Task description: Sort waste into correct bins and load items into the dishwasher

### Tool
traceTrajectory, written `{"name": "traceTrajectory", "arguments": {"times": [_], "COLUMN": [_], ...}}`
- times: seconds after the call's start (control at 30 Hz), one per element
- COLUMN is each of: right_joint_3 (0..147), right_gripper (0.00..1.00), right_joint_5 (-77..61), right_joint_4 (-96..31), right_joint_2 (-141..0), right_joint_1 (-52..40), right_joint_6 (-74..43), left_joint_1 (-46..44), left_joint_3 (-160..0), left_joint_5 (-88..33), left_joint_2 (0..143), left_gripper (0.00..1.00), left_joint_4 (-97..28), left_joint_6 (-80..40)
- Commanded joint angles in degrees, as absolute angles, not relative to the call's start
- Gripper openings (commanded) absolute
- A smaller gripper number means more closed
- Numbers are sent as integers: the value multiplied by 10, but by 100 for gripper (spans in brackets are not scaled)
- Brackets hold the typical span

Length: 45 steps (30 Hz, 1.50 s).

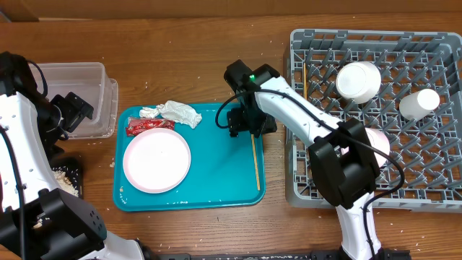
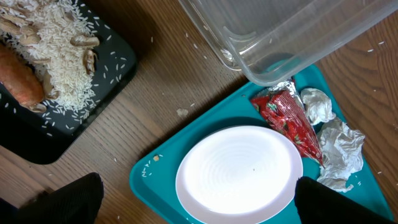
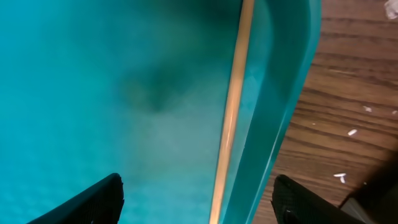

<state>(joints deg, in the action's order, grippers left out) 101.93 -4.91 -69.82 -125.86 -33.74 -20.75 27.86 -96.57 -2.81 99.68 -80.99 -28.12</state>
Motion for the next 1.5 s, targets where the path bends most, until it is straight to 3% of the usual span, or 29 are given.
{"name": "traceTrajectory", "arguments": {"times": [0.0, 0.87, 1.1, 1.33, 1.47], "right_joint_3": [1015, 932, 909, 930, 982], "right_gripper": [79, 75, 46, 4, 4], "right_joint_5": [-48, -60, -49, -48, -51], "right_joint_4": [-688, -576, -575, -605, -651], "right_joint_2": [-1245, -1248, -1254, -1254, -1254], "right_joint_1": [-337, -341, -343, -352, -348], "right_joint_6": [-206, -215, -230, -241, -241], "left_joint_1": [277, 277, 277, 277, 277], "left_joint_3": [-965, -965, -965, -965, -965], "left_joint_5": [-30, -28, -28, -28, -28], "left_joint_2": [1000, 1000, 1000, 1000, 1000], "left_gripper": [100, 100, 100, 100, 100], "left_joint_4": [-810, -805, -805, -806, -807], "left_joint_6": [-274, -274, -274, -274, -274]}}
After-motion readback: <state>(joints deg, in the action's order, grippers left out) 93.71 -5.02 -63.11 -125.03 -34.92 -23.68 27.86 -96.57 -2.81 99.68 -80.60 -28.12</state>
